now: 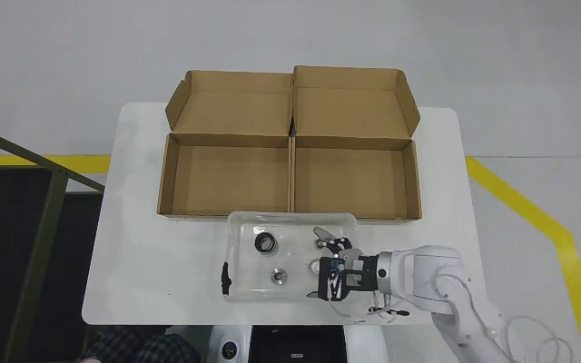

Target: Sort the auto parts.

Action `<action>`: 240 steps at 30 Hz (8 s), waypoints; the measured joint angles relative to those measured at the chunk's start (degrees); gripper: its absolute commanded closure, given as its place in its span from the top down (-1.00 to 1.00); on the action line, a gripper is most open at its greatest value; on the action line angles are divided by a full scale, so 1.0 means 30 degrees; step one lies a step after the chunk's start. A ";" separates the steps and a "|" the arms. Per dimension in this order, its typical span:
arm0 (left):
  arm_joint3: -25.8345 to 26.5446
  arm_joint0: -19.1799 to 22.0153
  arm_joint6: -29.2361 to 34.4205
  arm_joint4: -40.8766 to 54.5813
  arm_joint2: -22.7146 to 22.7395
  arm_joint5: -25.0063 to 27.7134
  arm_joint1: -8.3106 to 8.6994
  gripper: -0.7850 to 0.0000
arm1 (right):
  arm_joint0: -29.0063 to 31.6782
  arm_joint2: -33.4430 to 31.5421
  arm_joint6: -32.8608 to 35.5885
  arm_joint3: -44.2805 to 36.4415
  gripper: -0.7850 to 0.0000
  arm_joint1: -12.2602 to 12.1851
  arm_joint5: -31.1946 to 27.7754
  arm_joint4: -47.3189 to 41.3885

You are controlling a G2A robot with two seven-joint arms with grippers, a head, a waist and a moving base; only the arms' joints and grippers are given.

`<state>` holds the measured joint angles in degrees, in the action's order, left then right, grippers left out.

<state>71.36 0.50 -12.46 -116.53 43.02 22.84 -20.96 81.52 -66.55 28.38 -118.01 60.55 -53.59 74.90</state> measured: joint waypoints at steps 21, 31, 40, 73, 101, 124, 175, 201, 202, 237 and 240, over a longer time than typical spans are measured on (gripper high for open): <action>0.0000 0.0000 0.0000 0.0000 0.0000 0.0000 0.0000 1.00 | -0.0080 0.0489 0.2651 0.0668 0.23 -0.0321 0.0916 -0.0720; 0.0000 0.0000 0.0000 0.0000 0.0000 0.0000 0.0000 1.00 | -0.0462 0.1071 0.2739 0.0861 -0.37 -0.0380 0.1072 -0.0740; 0.0000 0.0000 0.0000 0.0000 0.0000 0.0000 0.0000 1.00 | -0.0597 0.1139 0.2609 0.0766 -1.00 -0.0495 0.0999 -0.1216; 0.0000 0.0000 0.0000 0.0000 0.0000 0.0000 0.0000 1.00 | -0.1311 -0.1437 -0.5488 0.2843 -1.00 -0.0599 0.2097 -1.0274; 0.0000 0.0000 0.0000 0.0000 0.0000 0.0000 0.0000 1.00 | -0.0457 -0.3199 -0.7951 0.1120 -1.00 -0.0454 0.4678 -0.7796; 0.0000 0.0000 0.0000 0.0000 0.0000 0.0000 0.0000 1.00 | -0.4028 0.0556 -0.3300 0.2934 -1.00 0.0241 0.8874 -0.2782; 0.0000 0.0000 0.0000 0.0000 0.0000 0.0000 0.0000 1.00 | -0.6569 0.1477 0.0472 0.3643 1.00 0.1174 0.8927 -0.3488; 0.0000 0.0000 0.0000 0.0000 0.0000 0.0000 0.0000 1.00 | -0.0748 0.1406 0.1333 -0.1136 1.00 0.0244 0.5018 0.0205; 0.0000 0.0000 0.0000 0.0000 0.0000 0.0000 0.0000 1.00 | -0.0744 0.1467 0.1256 -0.1065 1.00 0.0228 0.4767 0.0306; 0.0000 0.0000 0.0000 0.0000 0.0000 0.0000 0.0000 1.00 | -0.1614 0.3304 0.5478 0.1210 -0.09 0.0364 0.6456 0.2769; 0.0000 0.0000 0.0000 0.0000 0.0000 0.0000 0.0000 1.00 | -0.1813 0.3515 0.5742 0.1430 -0.10 0.0421 0.6583 0.2793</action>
<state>71.36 0.50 -12.46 -116.53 43.02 22.84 -20.96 76.08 -56.01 45.60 -113.71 61.81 -33.84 83.28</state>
